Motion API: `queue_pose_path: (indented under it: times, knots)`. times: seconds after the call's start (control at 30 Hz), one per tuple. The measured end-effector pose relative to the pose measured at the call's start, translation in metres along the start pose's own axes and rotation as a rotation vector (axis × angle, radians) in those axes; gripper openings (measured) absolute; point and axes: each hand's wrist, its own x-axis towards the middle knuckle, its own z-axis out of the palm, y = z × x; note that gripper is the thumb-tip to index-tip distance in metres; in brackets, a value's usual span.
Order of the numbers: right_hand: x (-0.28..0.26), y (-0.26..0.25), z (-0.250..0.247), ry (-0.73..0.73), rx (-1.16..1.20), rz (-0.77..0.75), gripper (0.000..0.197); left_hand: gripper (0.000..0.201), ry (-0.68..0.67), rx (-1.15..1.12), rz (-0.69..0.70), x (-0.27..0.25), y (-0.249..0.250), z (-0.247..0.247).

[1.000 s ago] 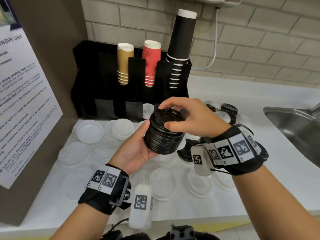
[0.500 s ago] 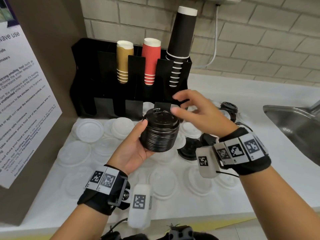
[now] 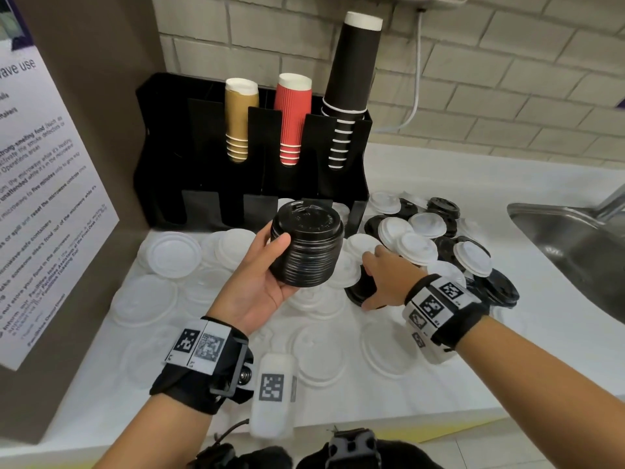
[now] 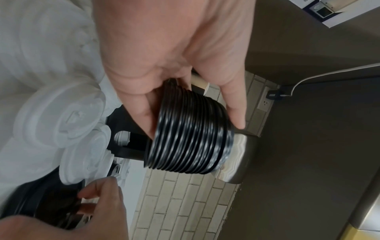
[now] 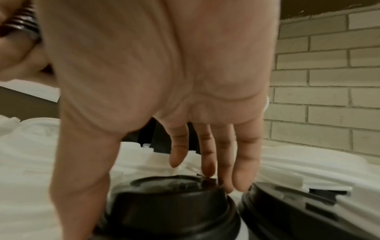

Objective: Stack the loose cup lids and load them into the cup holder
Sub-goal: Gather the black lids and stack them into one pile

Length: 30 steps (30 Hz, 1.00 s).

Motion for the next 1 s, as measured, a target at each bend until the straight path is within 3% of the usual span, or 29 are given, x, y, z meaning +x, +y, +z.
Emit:
queue_pose_path:
  times: [0.4,0.57,0.7,0.87,1.0]
  knots:
    - [0.005,-0.006,-0.006,-0.008,0.022,0.001,0.078,0.076,-0.032,-0.013,0.016,0.004,0.012,-0.006]
    - [-0.003,0.0,-0.03,0.091,-0.045,0.049,0.081,0.08,-0.05,-0.009,0.01,0.005,0.015,-0.011]
    - [-0.019,0.006,-0.074,0.18,0.294,-0.03,0.077,0.071,-0.053,-0.015,0.011,0.004,0.015,-0.018]
    - [-0.034,-0.013,-0.115,0.4,0.821,-0.229,0.06,0.079,-0.082,0.007,-0.008,0.001,0.019,-0.021]
    - [-0.043,-0.043,-0.128,0.347,0.915,-0.392,0.053,0.079,-0.077,0.023,-0.013,0.0,0.023,-0.023]
